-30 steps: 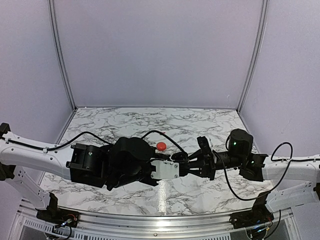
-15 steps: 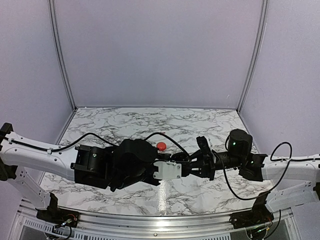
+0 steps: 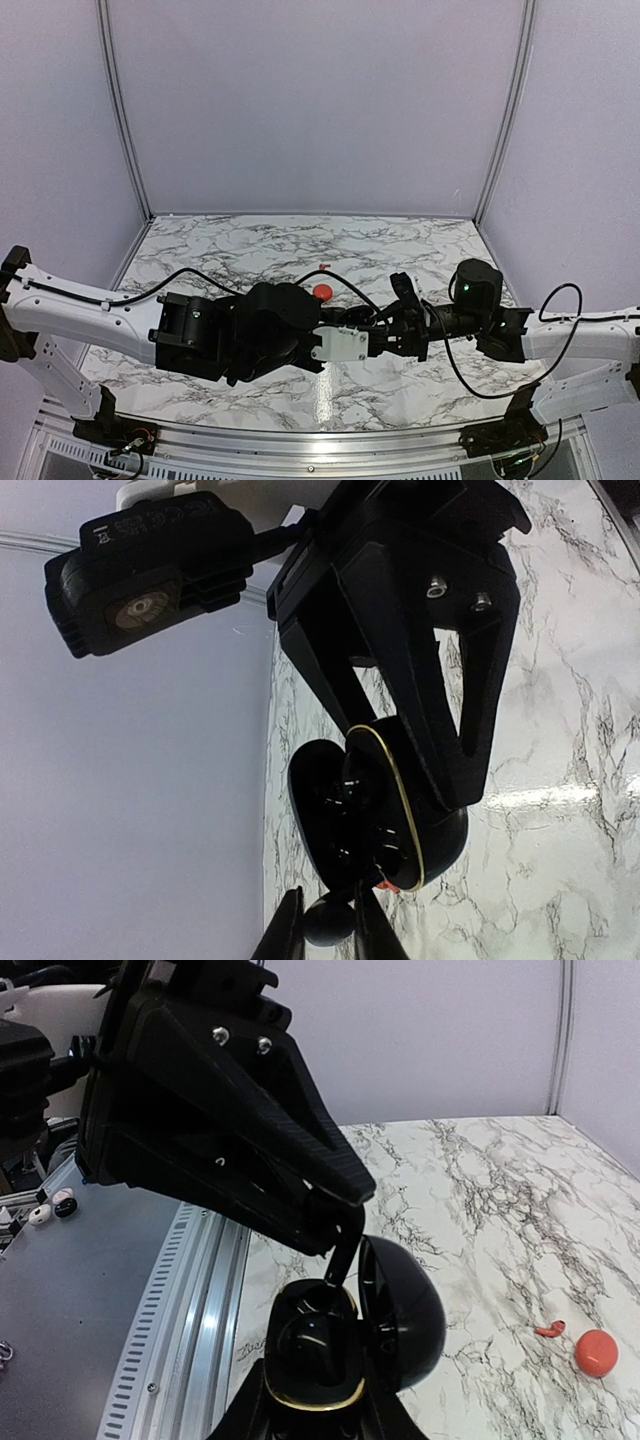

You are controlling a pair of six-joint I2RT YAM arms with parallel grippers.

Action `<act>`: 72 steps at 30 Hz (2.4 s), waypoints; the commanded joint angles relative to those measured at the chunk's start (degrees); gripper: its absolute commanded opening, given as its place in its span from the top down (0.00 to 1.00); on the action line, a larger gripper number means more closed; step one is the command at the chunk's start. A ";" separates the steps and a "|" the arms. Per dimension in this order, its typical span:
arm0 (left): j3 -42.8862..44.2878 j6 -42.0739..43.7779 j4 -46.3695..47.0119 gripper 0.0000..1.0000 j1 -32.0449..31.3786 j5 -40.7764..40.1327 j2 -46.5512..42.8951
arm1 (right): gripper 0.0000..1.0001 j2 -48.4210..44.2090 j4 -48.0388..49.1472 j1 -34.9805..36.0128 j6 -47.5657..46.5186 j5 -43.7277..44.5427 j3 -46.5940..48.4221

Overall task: Insert the wireless bluetooth earbuds into the charging case
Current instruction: Place the left earbud in the left side groove of the charging case.

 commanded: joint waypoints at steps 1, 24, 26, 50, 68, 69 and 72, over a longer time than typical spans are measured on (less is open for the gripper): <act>1.80 0.93 1.26 0.91 -0.47 -1.00 0.94 | 1.00 -0.02 0.71 0.61 0.96 0.52 2.72; 1.19 2.64 0.83 0.88 -1.66 1.05 1.67 | 1.00 0.40 0.67 0.58 2.64 2.54 3.38; 1.28 2.34 0.83 0.87 -1.85 1.50 1.70 | 1.00 0.41 0.67 0.56 2.67 2.63 3.36; 1.90 1.20 -0.11 0.84 -2.48 1.25 2.22 | 1.00 -0.50 4.61 -1.13 5.84 3.69 2.63; 1.78 0.20 -0.14 0.79 -2.62 4.37 0.31 | 1.00 0.51 6.87 -1.31 6.09 3.09 3.02; 1.79 0.10 -0.11 0.79 -2.64 4.47 0.39 | 1.00 0.43 6.97 -1.32 6.04 2.90 2.93; 1.64 -0.15 -0.15 0.78 -2.56 4.24 0.24 | 1.00 0.24 7.19 -1.28 5.93 2.50 2.74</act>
